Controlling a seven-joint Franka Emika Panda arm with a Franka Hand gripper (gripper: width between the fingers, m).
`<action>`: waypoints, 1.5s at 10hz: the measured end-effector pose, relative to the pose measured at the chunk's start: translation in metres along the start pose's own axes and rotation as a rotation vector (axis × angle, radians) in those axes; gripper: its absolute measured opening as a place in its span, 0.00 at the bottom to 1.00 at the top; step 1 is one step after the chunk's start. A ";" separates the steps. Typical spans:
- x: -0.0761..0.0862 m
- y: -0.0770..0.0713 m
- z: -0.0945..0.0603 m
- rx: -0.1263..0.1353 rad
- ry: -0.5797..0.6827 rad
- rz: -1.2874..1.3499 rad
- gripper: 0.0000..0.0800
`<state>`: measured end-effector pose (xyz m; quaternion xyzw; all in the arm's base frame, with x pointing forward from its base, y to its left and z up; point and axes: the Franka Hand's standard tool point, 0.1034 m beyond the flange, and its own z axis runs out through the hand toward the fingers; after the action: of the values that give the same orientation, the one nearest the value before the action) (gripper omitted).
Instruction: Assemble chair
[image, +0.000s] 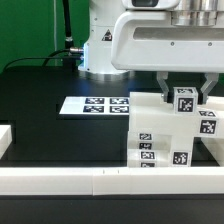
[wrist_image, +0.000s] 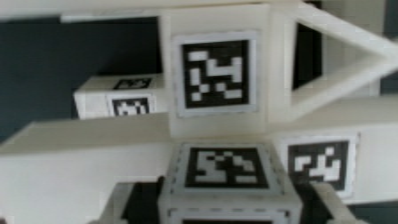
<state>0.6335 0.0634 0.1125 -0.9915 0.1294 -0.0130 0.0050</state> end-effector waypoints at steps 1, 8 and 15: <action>0.000 0.000 0.000 0.002 -0.001 0.064 0.35; -0.001 -0.003 0.000 0.038 -0.025 0.731 0.36; -0.003 -0.007 -0.002 0.026 -0.043 0.773 0.76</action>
Offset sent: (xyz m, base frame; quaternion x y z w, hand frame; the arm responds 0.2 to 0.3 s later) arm -0.0045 -0.0038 -0.0028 0.0148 -0.0026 0.1900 0.9817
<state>0.6320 0.0707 0.1142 -0.8695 0.4932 0.0088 0.0247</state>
